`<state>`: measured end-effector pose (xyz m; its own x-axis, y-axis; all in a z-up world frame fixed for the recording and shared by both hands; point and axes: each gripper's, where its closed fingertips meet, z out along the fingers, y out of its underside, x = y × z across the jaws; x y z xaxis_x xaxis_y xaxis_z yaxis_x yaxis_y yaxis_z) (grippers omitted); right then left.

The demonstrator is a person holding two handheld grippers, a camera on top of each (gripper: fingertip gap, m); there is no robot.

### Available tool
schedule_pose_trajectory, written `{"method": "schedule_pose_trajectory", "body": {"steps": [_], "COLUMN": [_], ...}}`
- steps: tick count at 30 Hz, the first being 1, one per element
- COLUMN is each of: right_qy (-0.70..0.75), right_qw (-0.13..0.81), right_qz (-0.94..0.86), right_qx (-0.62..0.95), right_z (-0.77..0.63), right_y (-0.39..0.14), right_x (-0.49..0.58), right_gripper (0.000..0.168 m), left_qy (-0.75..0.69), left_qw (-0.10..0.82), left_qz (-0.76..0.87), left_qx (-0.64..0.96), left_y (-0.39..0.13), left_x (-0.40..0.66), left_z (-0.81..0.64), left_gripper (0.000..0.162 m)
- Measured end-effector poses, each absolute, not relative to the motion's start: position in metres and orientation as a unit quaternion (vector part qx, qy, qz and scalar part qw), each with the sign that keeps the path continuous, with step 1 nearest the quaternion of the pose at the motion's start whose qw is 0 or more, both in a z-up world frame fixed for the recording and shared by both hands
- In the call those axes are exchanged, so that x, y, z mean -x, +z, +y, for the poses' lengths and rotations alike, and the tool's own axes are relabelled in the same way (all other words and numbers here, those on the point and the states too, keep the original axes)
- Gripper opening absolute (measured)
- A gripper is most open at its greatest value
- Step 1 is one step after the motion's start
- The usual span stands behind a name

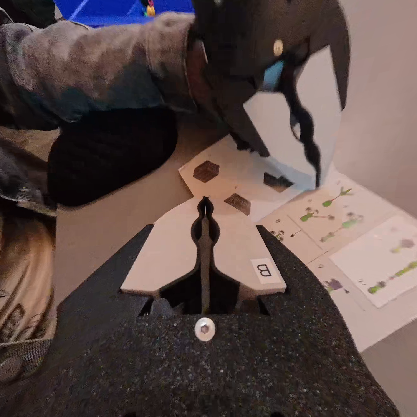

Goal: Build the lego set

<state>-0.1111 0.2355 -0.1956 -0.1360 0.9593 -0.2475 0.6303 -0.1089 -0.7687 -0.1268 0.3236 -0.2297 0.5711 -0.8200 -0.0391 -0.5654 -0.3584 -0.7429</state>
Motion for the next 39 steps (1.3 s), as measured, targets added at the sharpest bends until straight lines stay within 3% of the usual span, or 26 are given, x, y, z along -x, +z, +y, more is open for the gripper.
{"method": "schedule_pose_trajectory", "body": {"steps": [1, 2, 3, 4, 8, 10, 11, 13, 15, 16, 19, 22, 26, 35, 39], "right_qy": [0.395, 0.384, 0.363, 0.343, 0.349, 0.370, 0.382, 0.396, 0.400, 0.395, 0.342, 0.282, 0.265, 0.274, 0.281], "right_qw": [0.252, 0.292, 0.330, 0.340, 0.321, 0.333, 0.330, 0.323, 0.318, 0.315, 0.288, 0.258, 0.238, 0.277, 0.283], "right_qz": [-0.641, -0.643, -0.633, -0.628, -0.638, -0.633, -0.637, -0.650, -0.659, -0.665, -0.707, -0.740, -0.713, -0.664, -0.662], "right_qx": [0.608, 0.595, 0.599, 0.610, 0.607, 0.593, 0.583, 0.563, 0.552, 0.550, 0.547, 0.553, 0.604, 0.638, 0.635], "right_z": [0.239, 0.244, 0.254, 0.263, 0.275, 0.282, 0.282, 0.283, 0.288, 0.289, 0.291, 0.301, 0.310, 0.344, 0.344], "right_y": [-0.183, -0.172, -0.163, -0.160, -0.156, -0.149, -0.147, -0.143, -0.140, -0.140, -0.161, -0.200, -0.230, -0.231, -0.231], "right_x": [0.110, 0.107, 0.103, 0.097, 0.073, 0.068, 0.065, 0.062, 0.064, 0.067, 0.080, 0.083, 0.082, 0.100, 0.100], "right_gripper": [0.000, 0.000, 0.051, 0.075, 0.095, 0.103, 0.105, 0.089, 0.065, 0.057, 0.054, 0.056, 0.055, 0.054, 0.054], "left_qy": [-0.165, -0.156, -0.143, -0.121, -0.115, -0.145, -0.158, -0.175, -0.176, -0.169, -0.138, -0.133, -0.121, -0.120, -0.131], "left_qw": [0.373, 0.380, 0.388, 0.401, 0.528, 0.565, 0.563, 0.539, 0.487, 0.454, 0.343, 0.273, 0.280, 0.282, 0.324], "left_qz": [0.440, 0.455, 0.467, 0.468, 0.399, 0.364, 0.356, 0.354, 0.358, 0.361, 0.389, 0.409, 0.393, 0.347, 0.327], "left_qx": [0.800, 0.790, 0.781, 0.778, 0.741, 0.726, 0.728, 0.744, 0.777, 0.797, 0.844, 0.861, 0.868, 0.886, 0.878], "left_y": [-0.229, -0.229, -0.228, -0.225, -0.157, -0.124, -0.115, -0.110, -0.124, -0.138, -0.191, -0.230, -0.229, -0.229, -0.229], "left_x": [0.127, 0.127, 0.128, 0.133, 0.150, 0.158, 0.161, 0.164, 0.161, 0.158, 0.147, 0.136, 0.152, 0.181, 0.181], "left_z": [0.324, 0.324, 0.325, 0.330, 0.338, 0.326, 0.316, 0.292, 0.270, 0.260, 0.235, 0.223, 0.241, 0.281, 0.281], "left_gripper": [0.001, 0.009, 0.017, 0.025, 0.058, 0.096, 0.104, 0.101, 0.069, 0.062, 0.037, 0.037, 0.028, 0.025, 0.024]}}
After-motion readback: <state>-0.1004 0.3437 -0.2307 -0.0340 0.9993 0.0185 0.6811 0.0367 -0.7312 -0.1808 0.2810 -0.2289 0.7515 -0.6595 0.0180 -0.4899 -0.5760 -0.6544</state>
